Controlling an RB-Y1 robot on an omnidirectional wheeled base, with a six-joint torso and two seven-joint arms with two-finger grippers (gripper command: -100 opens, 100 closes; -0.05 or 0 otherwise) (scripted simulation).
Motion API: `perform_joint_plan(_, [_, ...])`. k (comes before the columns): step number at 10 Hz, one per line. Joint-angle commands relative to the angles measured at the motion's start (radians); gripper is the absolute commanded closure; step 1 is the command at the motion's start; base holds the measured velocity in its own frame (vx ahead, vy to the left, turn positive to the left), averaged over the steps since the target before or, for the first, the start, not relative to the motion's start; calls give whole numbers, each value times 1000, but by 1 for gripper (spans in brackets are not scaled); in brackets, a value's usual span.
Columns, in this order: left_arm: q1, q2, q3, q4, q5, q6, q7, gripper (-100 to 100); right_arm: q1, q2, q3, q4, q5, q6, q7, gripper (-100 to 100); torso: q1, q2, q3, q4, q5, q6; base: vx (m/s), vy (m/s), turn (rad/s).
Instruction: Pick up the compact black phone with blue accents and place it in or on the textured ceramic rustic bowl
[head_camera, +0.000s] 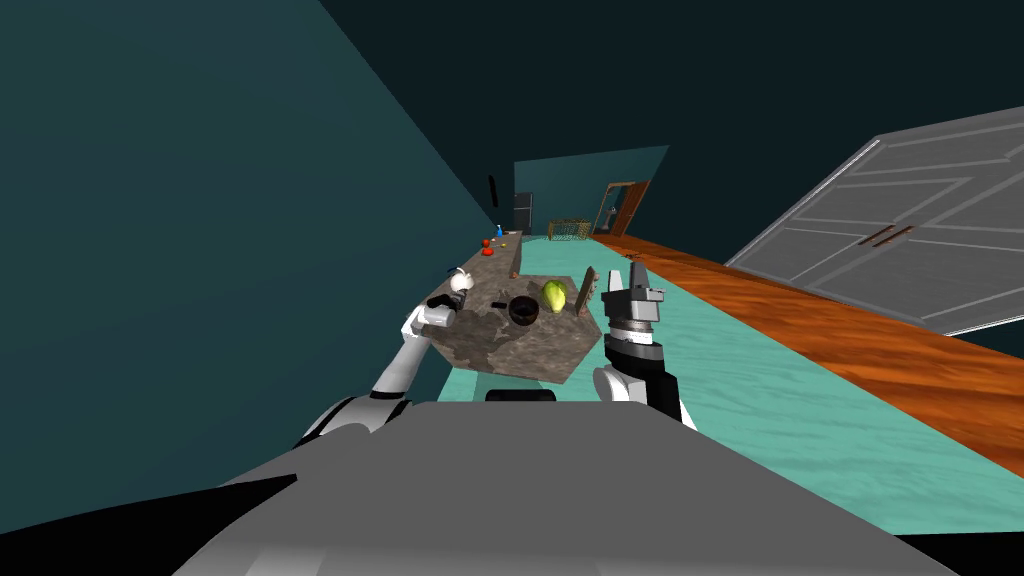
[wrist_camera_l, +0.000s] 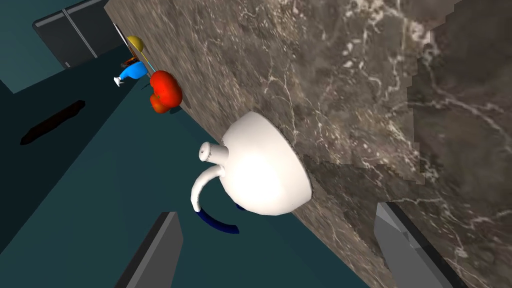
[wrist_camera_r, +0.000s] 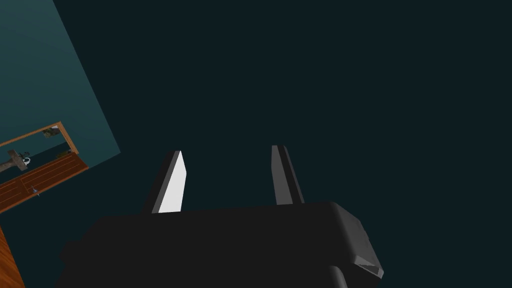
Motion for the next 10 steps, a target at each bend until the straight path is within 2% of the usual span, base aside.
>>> perform_joint_plan(1, [-50,10,10,50,13,50,-1,-100,0,0,0,0,0,0,0,0,0,0,0,0,0,0,17,-49,-91])
perform_joint_plan(3, [-53,10,10,70,13,92,-1,-100,0,0,0,0,0,0,0,0,-1,-1,0,0,0,0,10,-38,-9])
perform_joint_plan(4, [-95,18,20,117,23,127,0,-100,0,0,0,0,0,0,0,0,1,0,0,0,0,0,17,-37,-78])
perform_joint_plan(6, [-95,18,20,124,23,162,0,-100,0,0,0,0,0,0,0,0,0,-1,0,0,0,0,12,-32,-19])
perform_joint_plan(7, [-137,24,30,171,32,202,1,-100,0,0,0,0,0,0,0,0,1,0,0,0,0,0,18,-38,-80])
perform_joint_plan(9, [-137,24,30,177,32,231,1,-100,0,0,0,0,0,0,0,0,0,-1,0,0,0,0,10,-28,-20])
perform_joint_plan(10, [-178,30,40,230,40,270,2,-100,0,0,0,0,0,0,0,0,1,0,0,0,0,0,17,-50,-81])
